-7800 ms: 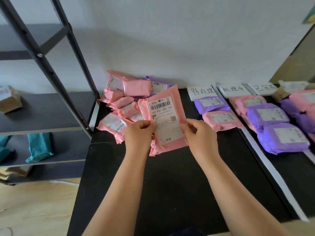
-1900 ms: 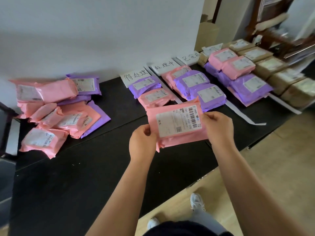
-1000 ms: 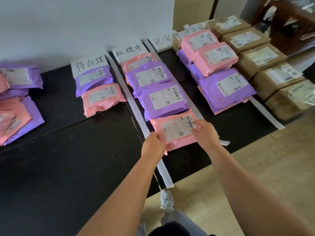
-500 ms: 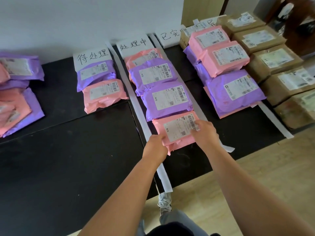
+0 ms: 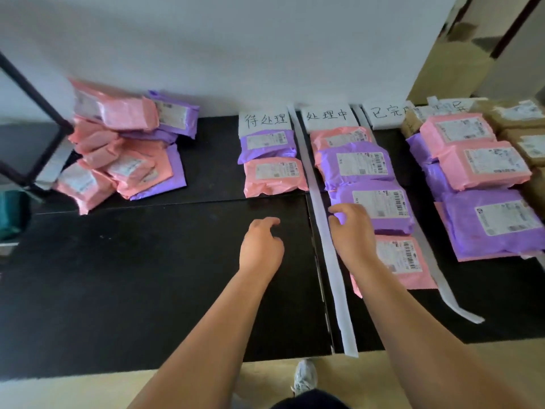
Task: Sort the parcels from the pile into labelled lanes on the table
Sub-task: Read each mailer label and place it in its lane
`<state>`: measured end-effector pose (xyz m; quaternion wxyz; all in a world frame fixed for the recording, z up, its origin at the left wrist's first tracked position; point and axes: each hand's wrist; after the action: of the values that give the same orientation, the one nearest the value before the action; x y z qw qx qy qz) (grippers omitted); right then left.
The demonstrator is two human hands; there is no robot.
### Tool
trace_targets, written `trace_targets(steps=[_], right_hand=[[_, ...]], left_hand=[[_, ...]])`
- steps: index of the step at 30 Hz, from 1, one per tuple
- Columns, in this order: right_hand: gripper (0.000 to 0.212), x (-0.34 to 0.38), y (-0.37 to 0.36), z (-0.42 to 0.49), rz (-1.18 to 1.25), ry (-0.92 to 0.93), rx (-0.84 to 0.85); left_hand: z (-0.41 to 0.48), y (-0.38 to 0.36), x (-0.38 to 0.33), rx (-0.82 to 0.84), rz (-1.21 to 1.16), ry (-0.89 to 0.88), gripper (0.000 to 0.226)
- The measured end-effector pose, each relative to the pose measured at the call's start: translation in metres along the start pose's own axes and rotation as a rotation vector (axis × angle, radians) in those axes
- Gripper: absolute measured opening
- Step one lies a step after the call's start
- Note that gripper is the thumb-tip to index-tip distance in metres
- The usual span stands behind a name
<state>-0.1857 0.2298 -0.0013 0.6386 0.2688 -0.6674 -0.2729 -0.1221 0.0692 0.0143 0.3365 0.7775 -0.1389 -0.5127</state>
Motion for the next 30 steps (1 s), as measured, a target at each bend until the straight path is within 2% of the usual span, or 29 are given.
trace_targets(steps=[9, 16, 23, 30], right_hand=[[0.026, 0.115, -0.100, -0.041, -0.023, 0.064, 0.130], [0.026, 0.191, -0.186, -0.079, -0.019, 0.033, 0.171], [0.027, 0.232, -0.243, -0.097, -0.071, 0.031, 0.198], [0.028, 0.278, -0.274, -0.053, -0.087, 0.116, 0.251]], left_hand=[[0.009, 0.123, 0.097, -0.124, 0.001, 0.003, 0.046], [0.032, 0.214, 0.185, -0.119, 0.002, 0.038, 0.048], [0.070, 0.261, 0.233, -0.068, 0.028, 0.040, 0.048], [0.115, 0.291, 0.251, -0.112, 0.028, 0.072, 0.051]])
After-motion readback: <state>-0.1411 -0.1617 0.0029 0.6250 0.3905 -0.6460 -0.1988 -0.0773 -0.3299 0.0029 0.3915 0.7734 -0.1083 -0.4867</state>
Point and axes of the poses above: each hand's wrist, its own z-axis towards the middle knuckle, its own y-axis out of the back of the hand, x = y × z, and after that the axes turned 2 degrees about -y, right-handed
